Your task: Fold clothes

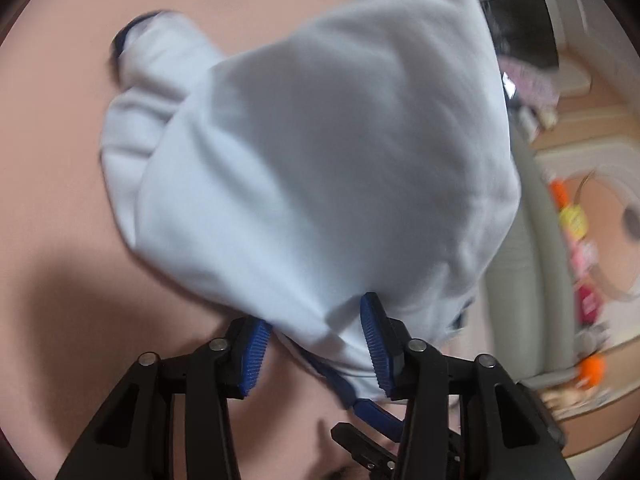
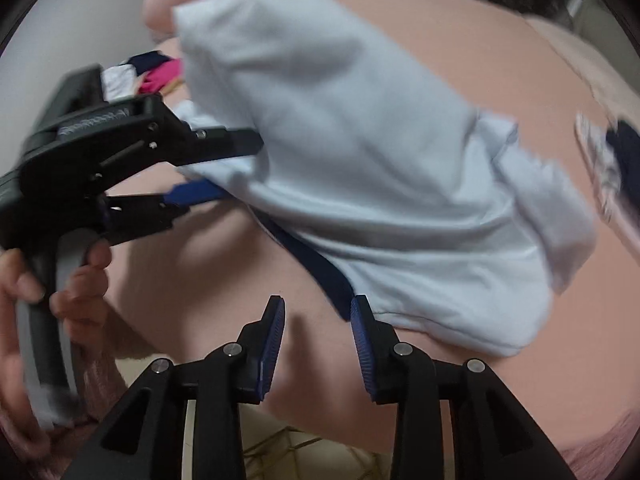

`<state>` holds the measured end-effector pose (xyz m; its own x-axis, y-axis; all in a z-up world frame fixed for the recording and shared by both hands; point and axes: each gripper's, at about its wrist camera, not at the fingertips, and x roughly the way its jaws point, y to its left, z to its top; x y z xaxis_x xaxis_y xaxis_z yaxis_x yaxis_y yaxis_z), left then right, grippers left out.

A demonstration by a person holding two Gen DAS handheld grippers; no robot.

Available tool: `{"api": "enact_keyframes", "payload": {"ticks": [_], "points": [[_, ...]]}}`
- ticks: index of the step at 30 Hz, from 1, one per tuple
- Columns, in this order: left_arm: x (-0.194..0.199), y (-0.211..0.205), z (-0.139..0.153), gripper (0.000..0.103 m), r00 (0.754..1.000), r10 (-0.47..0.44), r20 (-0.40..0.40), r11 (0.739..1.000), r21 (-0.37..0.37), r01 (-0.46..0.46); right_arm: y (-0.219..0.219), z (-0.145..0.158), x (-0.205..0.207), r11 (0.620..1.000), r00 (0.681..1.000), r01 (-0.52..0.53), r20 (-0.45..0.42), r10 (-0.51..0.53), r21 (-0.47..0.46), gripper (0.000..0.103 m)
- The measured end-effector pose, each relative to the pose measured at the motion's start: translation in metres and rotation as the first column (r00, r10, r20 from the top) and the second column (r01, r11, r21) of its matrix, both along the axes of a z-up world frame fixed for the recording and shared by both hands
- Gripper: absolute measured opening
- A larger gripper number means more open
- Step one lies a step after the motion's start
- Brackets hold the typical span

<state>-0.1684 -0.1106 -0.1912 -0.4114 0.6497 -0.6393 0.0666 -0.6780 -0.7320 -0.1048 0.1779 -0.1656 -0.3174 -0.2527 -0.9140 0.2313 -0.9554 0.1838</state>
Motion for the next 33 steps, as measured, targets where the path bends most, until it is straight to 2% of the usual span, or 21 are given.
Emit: {"api": "enact_keyframes", "payload": {"ticks": [2, 4, 6, 7, 9, 10, 13, 14, 15, 16, 18, 19, 22, 27, 28, 30, 33], "points": [[0.007, 0.003, 0.018, 0.008, 0.997, -0.017, -0.073, 0.998, -0.057, 0.013, 0.007, -0.006, -0.004, 0.996, 0.995, 0.08, 0.056, -0.078, -0.044, 0.033], [0.017, 0.001, 0.039, 0.008, 0.99, -0.028, -0.137, 0.999, -0.048, 0.022, 0.012, -0.003, -0.002, 0.995, 0.994, 0.102, 0.04, -0.102, -0.007, 0.033], [0.024, 0.0, 0.055, 0.008, 0.985, -0.028, -0.171, 0.999, -0.027, 0.024, 0.018, -0.002, 0.0, 0.99, 0.992, 0.128, 0.004, -0.128, 0.053, 0.034], [0.021, 0.012, 0.056, 0.008, 0.983, -0.024, -0.18, 1.0, -0.016, 0.022, 0.022, -0.003, 0.0, 0.985, 0.989, 0.147, -0.007, -0.147, 0.085, 0.039], [0.009, 0.046, 0.055, 0.008, 0.983, -0.021, -0.185, 1.0, -0.004, 0.02, 0.03, -0.002, 0.0, 0.984, 0.984, 0.174, 0.018, -0.175, 0.051, 0.042], [0.007, 0.044, 0.055, 0.008, 0.983, -0.02, -0.183, 1.0, -0.007, 0.019, 0.033, -0.002, 0.0, 0.982, 0.982, 0.187, 0.032, -0.188, 0.033, 0.042], [0.002, 0.035, 0.053, 0.008, 0.987, 0.003, -0.161, 0.999, 0.039, 0.003, 0.028, 0.016, 0.004, 0.989, 0.989, 0.142, -0.033, -0.144, -0.047, 0.042], [-0.003, 0.048, 0.055, 0.008, 0.985, 0.009, -0.17, 0.999, 0.045, -0.001, 0.023, 0.022, 0.006, 0.991, 0.99, 0.12, -0.067, -0.124, -0.061, 0.043], [-0.005, 0.062, 0.058, 0.008, 0.983, 0.011, -0.181, 0.999, 0.038, -0.004, 0.019, 0.027, 0.007, 0.993, 0.989, 0.097, -0.101, -0.104, -0.073, 0.047], [-0.006, 0.061, 0.06, 0.008, 0.982, 0.009, -0.187, 0.999, 0.033, -0.003, 0.014, 0.031, 0.007, 0.991, 0.99, 0.054, -0.122, -0.069, -0.119, 0.054], [-0.007, 0.061, 0.064, 0.008, 0.981, 0.009, -0.196, 1.0, 0.028, -0.003, 0.005, 0.034, 0.007, 0.983, 0.987, 0.005, -0.156, -0.034, -0.184, 0.058], [-0.007, 0.064, 0.065, 0.008, 0.981, 0.013, -0.192, 0.999, 0.037, -0.006, 0.001, 0.033, 0.005, 0.986, 0.987, 0.0, -0.158, -0.027, -0.168, 0.058], [-0.003, 0.057, 0.064, 0.008, 0.984, 0.021, -0.179, 0.998, 0.065, -0.01, -0.014, 0.027, -0.003, 0.999, 0.983, 0.03, -0.18, -0.037, -0.041, 0.058], [-0.001, 0.053, 0.069, 0.008, 0.98, 0.01, -0.198, 0.998, 0.063, 0.003, -0.021, 0.027, -0.023, 0.988, 0.943, 0.073, -0.332, -0.024, 0.135, 0.057], [-0.004, 0.052, 0.067, 0.008, 0.981, 0.008, -0.193, 0.999, 0.053, 0.002, -0.016, 0.028, -0.03, 0.99, 0.944, 0.072, -0.329, -0.029, 0.121, 0.057], [-0.009, 0.049, 0.063, 0.008, 0.984, 0.004, -0.177, 0.999, 0.04, 0.003, -0.001, 0.035, -0.042, 0.996, 0.95, 0.077, -0.307, -0.059, 0.047, 0.046], [-0.019, 0.044, 0.038, 0.009, 0.996, -0.012, -0.084, 0.994, 0.108, 0.022, 0.02, 0.048, -0.056, 0.991, 0.939, 0.126, -0.328, -0.106, 0.039, 0.044]]}}
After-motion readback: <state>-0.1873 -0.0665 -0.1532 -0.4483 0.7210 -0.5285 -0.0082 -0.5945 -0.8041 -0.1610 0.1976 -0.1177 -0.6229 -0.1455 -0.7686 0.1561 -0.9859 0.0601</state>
